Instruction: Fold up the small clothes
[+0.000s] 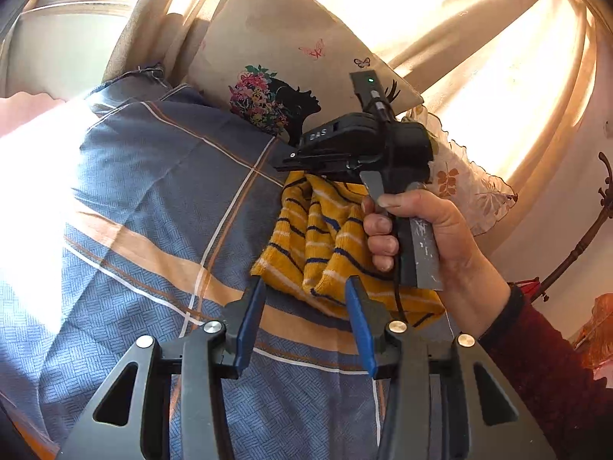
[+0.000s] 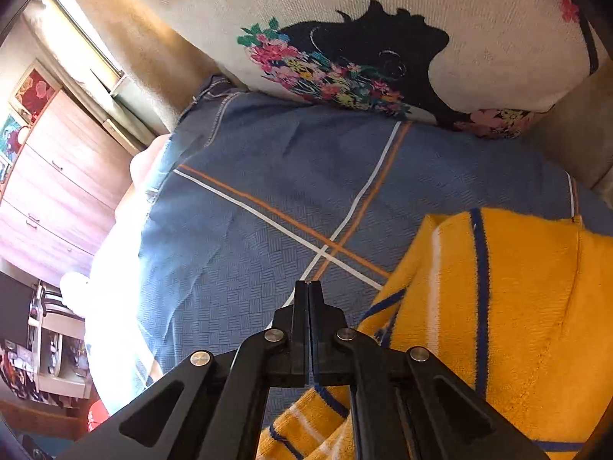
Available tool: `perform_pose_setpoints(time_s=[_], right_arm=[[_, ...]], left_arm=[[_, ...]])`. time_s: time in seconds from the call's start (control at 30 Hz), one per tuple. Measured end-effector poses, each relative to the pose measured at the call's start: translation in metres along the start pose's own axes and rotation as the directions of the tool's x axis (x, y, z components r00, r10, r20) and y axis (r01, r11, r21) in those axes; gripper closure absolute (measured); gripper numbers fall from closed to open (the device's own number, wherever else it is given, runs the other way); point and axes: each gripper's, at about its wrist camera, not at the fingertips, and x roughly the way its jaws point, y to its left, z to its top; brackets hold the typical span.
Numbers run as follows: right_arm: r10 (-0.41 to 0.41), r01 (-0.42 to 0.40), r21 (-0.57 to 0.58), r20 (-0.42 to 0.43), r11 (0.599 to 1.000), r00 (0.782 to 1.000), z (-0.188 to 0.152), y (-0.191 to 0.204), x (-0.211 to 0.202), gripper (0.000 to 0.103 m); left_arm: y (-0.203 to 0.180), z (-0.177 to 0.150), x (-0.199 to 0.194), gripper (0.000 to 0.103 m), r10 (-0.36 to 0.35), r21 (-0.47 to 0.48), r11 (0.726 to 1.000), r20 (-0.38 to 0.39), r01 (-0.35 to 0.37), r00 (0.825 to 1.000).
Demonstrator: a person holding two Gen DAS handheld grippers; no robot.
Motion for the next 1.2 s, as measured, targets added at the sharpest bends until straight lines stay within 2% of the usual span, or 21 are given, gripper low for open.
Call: perform_pose_setpoints(time_s=[0.03, 0.1, 0.13, 0.17, 0.27, 0.37, 0.43, 0.5, 0.53, 0.57, 0.6, 0.63, 0.67, 0.73, 0.83, 0.87, 0.93, 0.97, 1.07, 1.13, 1.2], right_arm=[[0.024, -0.025, 0.012, 0.035, 1.0, 0.999, -0.001, -0.005, -0.013, 0.097], [0.061, -0.067, 0.054, 0.113, 0.996, 0.992, -0.008, -0.021, -0.048, 0.071], [0.06, -0.07, 0.066, 0.149, 0.995, 0.987, -0.012, -0.031, -0.067, 0.044], [0.041, -0.056, 0.074, 0.192, 0.996, 0.981, -0.019, -0.043, -0.088, 0.034], [-0.042, 0.011, 0.116, 0.266, 0.993, 0.963, -0.047, -0.086, -0.137, 0.033], [-0.114, 0.057, 0.213, 0.265, 0.975, 0.958, -0.079, -0.137, -0.158, 0.032], [-0.115, 0.045, 0.276, 0.24, 0.96, 0.964, -0.096, -0.165, -0.16, 0.032], [-0.092, 0.01, 0.327, 0.235, 0.945, 0.968, -0.113, -0.185, -0.161, 0.032], [-0.081, -0.005, 0.342, 0.239, 0.94, 0.968, -0.12, -0.192, -0.162, 0.032], [-0.073, -0.018, 0.35, 0.246, 0.936, 0.966, -0.126, -0.197, -0.163, 0.032], [-0.07, -0.025, 0.353, 0.252, 0.935, 0.965, -0.13, -0.199, -0.163, 0.032], [-0.067, -0.029, 0.351, 0.257, 0.936, 0.964, -0.133, -0.199, -0.164, 0.032], [-0.064, -0.031, 0.347, 0.258, 0.937, 0.964, -0.135, -0.199, -0.164, 0.032], [-0.062, -0.028, 0.332, 0.259, 0.943, 0.964, -0.135, -0.198, -0.163, 0.032], [-0.061, -0.022, 0.305, 0.261, 0.952, 0.963, -0.138, -0.193, -0.165, 0.032], [-0.057, -0.025, 0.298, 0.263, 0.954, 0.963, -0.138, -0.194, -0.164, 0.032], [-0.038, -0.044, 0.296, 0.265, 0.954, 0.964, -0.137, -0.196, -0.158, 0.032], [-0.02, -0.063, 0.303, 0.264, 0.951, 0.964, -0.136, -0.197, -0.153, 0.032], [0.041, -0.13, 0.332, 0.262, 0.934, 0.964, -0.134, -0.198, -0.137, 0.032], [0.087, -0.177, 0.335, 0.265, 0.926, 0.96, -0.134, -0.194, -0.13, 0.032], [0.092, -0.179, 0.325, 0.267, 0.929, 0.959, -0.133, -0.185, -0.13, 0.032]], left_arm=[[-0.001, 0.003, -0.001, 0.051, 0.002, 0.007, 1.0, 0.004, -0.002, 1.0], [-0.001, 0.01, 0.001, 0.047, -0.002, 0.011, 1.0, 0.001, 0.002, 1.0], [0.0, 0.014, 0.003, 0.045, -0.007, 0.007, 1.0, -0.003, 0.007, 1.0], [0.0, 0.019, 0.006, 0.044, -0.012, 0.001, 1.0, -0.01, 0.012, 1.0], [-0.008, 0.036, 0.021, 0.038, -0.054, -0.005, 0.999, -0.039, 0.054, 0.998], [-0.023, 0.053, 0.05, 0.031, -0.113, 0.016, 0.993, -0.089, 0.115, 0.99], [-0.034, 0.063, 0.079, 0.03, -0.112, 0.044, 0.992, -0.14, 0.119, 0.984], [-0.047, 0.07, 0.113, 0.03, -0.109, 0.058, 0.991, -0.222, 0.125, 0.969], [-0.052, 0.072, 0.13, 0.036, -0.123, 0.053, 0.989, -0.269, 0.142, 0.955], [-0.055, 0.072, 0.145, 0.05, -0.135, 0.047, 0.986, -0.308, 0.157, 0.942], [-0.058, 0.072, 0.156, 0.091, -0.127, 0.043, 0.988, -0.339, 0.151, 0.932], [-0.057, 0.073, 0.164, 0.088, -0.127, 0.026, 0.989, -0.358, 0.146, 0.925], [-0.056, 0.077, 0.163, 0.089, -0.132, 0.011, 0.989, -0.342, 0.145, 0.93], [-0.051, 0.09, 0.148, 0.089, -0.104, 0.023, 0.993, -0.277, 0.115, 0.955], [-0.032, 0.102, 0.139, 0.089, -0.01, 0.035, 0.999, -0.248, 0.019, 0.969], [-0.026, 0.1, 0.142, 0.089, 0.047, 0.061, 0.998, -0.253, -0.033, 0.966], [-0.015, 0.089, 0.154, 0.088, 0.128, 0.094, 0.99, -0.285, -0.105, 0.95], [-0.011, 0.083, 0.159, 0.086, 0.137, 0.104, 0.988, -0.294, -0.111, 0.946], [-0.014, 0.072, 0.158, 0.077, 0.132, 0.161, 0.983, -0.253, -0.093, 0.958], [-0.013, 0.073, 0.152, 0.073, 0.089, 0.148, 0.988, -0.261, -0.051, 0.961], [-0.012, 0.075, 0.142, 0.072, 0.082, 0.128, 0.991, -0.261, -0.049, 0.962]])
